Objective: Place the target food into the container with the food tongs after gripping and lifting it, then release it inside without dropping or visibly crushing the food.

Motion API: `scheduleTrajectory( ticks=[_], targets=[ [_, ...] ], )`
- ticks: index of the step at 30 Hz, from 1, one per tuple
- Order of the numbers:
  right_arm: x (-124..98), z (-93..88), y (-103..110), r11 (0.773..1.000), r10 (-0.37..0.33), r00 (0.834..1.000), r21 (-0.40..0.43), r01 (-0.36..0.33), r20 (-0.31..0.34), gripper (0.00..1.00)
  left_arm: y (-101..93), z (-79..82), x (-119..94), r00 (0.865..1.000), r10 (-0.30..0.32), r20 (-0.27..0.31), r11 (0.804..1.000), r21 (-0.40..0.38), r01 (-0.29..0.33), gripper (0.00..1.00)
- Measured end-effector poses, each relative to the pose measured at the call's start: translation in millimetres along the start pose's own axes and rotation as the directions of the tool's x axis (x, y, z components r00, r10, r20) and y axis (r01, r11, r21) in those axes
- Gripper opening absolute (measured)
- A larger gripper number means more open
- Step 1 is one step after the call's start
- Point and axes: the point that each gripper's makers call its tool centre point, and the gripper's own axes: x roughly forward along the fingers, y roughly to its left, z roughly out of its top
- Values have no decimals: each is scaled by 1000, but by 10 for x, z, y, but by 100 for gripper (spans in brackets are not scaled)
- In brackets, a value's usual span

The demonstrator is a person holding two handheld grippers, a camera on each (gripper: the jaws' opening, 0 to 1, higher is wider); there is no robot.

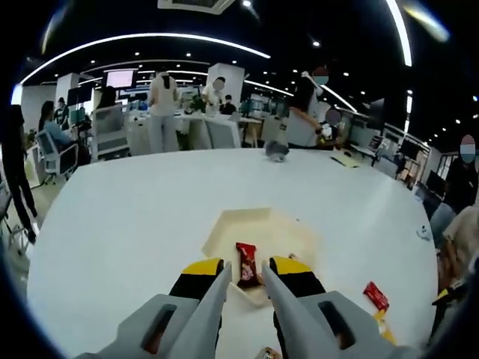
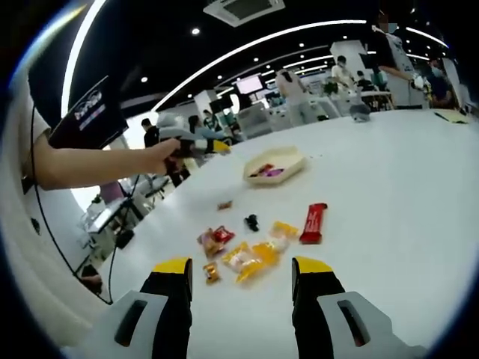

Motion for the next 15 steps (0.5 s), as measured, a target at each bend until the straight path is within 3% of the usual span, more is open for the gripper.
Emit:
scheduleTrajectory(
  ticks=[15],
  targets=[
    [30,-26,208,997,73,997,1,-73,6,54,-234,-180,-355,1000,-19,-20,999,30,20,23]
  ],
)
